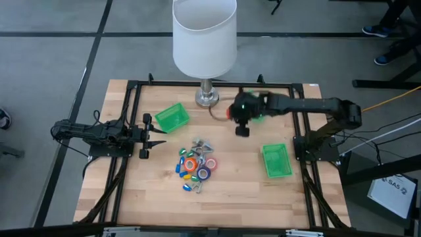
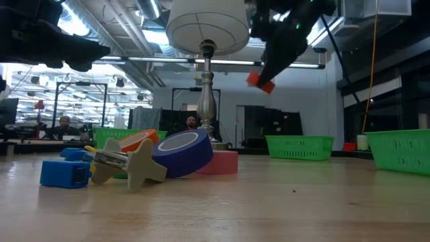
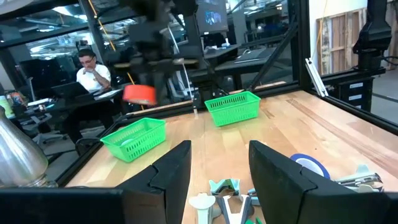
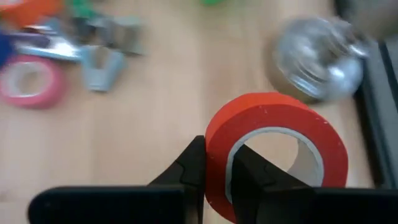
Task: Pick and place Stapler, Stapler remover, tape
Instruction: Put the red tape into the top right green bin
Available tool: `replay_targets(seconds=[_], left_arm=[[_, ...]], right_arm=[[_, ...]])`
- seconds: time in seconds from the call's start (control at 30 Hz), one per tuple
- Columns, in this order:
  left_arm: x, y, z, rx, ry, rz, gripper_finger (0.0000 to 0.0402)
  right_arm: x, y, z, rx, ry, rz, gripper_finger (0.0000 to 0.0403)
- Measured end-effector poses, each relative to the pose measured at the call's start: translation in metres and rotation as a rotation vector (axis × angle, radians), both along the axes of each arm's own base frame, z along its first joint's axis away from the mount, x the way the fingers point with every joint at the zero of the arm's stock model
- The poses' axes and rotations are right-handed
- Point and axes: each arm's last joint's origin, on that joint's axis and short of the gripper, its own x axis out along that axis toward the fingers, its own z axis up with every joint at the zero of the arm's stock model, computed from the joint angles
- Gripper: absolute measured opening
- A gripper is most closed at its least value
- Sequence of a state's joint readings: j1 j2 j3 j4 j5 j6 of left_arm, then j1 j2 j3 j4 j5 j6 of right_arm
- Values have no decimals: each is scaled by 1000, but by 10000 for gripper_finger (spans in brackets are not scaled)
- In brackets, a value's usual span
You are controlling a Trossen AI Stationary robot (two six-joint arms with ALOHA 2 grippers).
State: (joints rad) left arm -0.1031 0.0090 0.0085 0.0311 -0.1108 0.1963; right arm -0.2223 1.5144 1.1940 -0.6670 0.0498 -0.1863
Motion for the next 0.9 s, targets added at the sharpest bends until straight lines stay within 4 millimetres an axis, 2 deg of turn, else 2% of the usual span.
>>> replay_targets(seconds=[0.17, 0.4, 0.7, 0.9], left_arm=[[0, 0, 0, 0, 0, 0, 157], [0, 0, 0, 0, 0, 0, 157], [0, 0, 0, 0, 0, 0, 157], [0, 0, 0, 0, 0, 0, 157]], right_arm=[[-14, -40, -5, 26, 47, -160, 46], [-28, -75, -10, 49, 63, -304, 52], [-21, -86, -38, 79, 167, -305, 52], [-19, -87, -45, 87, 194, -302, 53]])
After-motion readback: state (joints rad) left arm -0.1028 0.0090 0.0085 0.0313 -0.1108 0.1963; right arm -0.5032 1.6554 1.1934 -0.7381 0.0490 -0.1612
